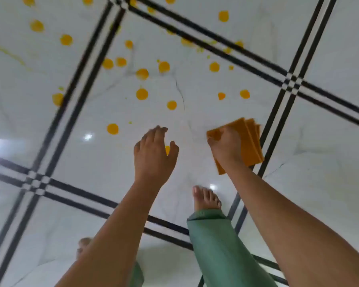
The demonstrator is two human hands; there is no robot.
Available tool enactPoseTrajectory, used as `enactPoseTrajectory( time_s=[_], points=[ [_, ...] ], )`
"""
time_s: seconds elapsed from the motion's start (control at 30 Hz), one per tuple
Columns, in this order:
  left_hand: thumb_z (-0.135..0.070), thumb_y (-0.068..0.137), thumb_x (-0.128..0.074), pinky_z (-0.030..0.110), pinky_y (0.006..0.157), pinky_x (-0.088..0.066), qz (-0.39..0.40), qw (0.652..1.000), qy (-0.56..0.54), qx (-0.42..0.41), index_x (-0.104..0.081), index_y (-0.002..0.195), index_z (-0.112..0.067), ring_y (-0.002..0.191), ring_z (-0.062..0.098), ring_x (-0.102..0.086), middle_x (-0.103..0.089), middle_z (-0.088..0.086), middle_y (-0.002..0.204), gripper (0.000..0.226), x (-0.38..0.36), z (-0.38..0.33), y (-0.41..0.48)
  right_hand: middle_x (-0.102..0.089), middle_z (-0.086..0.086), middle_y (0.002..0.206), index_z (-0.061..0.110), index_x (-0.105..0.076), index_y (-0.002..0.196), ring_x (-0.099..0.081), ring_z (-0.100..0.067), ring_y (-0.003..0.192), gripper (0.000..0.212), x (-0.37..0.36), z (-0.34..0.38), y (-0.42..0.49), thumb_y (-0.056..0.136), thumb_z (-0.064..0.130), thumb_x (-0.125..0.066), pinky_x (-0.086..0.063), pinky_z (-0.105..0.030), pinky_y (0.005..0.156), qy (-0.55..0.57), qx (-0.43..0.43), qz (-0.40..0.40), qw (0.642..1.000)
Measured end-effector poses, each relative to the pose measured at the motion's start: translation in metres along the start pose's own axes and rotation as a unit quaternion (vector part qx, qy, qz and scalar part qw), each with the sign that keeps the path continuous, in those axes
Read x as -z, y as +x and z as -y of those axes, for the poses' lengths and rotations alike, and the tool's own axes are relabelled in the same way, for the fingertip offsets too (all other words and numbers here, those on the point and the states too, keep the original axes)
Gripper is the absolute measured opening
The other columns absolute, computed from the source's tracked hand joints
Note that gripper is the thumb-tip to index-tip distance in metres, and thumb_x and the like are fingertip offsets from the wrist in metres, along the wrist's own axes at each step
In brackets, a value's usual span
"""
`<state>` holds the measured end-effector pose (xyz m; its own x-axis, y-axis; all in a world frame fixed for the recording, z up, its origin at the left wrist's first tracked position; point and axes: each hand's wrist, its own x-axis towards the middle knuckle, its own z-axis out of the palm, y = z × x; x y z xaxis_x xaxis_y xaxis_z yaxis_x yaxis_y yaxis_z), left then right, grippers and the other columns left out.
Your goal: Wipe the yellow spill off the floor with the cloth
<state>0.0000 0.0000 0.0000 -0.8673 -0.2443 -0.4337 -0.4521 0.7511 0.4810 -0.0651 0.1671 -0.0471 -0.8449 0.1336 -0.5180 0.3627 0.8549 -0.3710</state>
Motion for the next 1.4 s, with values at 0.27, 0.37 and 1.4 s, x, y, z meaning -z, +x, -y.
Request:
enactPoseTrajectory(
  time_s=[0.27,0.37,1.4],
  points=[
    [-0.039,0.086,-0.032,0.040,0.103,-0.030,-0.093,0.994,-0.018,-0.054,-0.048,0.130,-0.010,0.127,0.027,-0.046,-0.050,0.009,0.137,0.055,-0.069,0.073,0.043,-0.054,-0.013,0.098,0.004,-0.054,0.095,-0.043,-0.015,0.082,0.009,-0.053,-0.030,0.031,0.091,0.012,-0.055,-0.027,-0.016,0.071,0.029,0.020,-0.178,0.983],
    [-0.035,0.087,-0.035,0.043,0.102,-0.031,-0.138,0.989,-0.018,-0.043,-0.051,0.127,-0.007,0.125,0.030,-0.048,-0.053,0.012,0.134,0.051,-0.071,0.087,0.046,-0.056,-0.015,0.091,0.001,-0.062,0.096,-0.043,-0.014,0.079,0.012,-0.068,-0.005,0.028,0.086,0.008,-0.060,-0.026,-0.015,0.067,0.053,0.104,-0.150,0.982],
    [-0.042,0.090,-0.014,0.032,0.113,0.008,-0.194,0.975,0.026,0.109,-0.012,0.149,-0.016,0.145,0.016,-0.002,-0.010,0.002,0.157,0.064,-0.083,0.171,0.016,-0.026,0.000,0.153,0.044,-0.022,0.142,-0.018,-0.028,0.141,0.067,-0.128,0.030,0.048,0.079,0.065,-0.033,-0.013,-0.056,0.107,-0.338,0.606,-0.013,0.720]
  ],
)
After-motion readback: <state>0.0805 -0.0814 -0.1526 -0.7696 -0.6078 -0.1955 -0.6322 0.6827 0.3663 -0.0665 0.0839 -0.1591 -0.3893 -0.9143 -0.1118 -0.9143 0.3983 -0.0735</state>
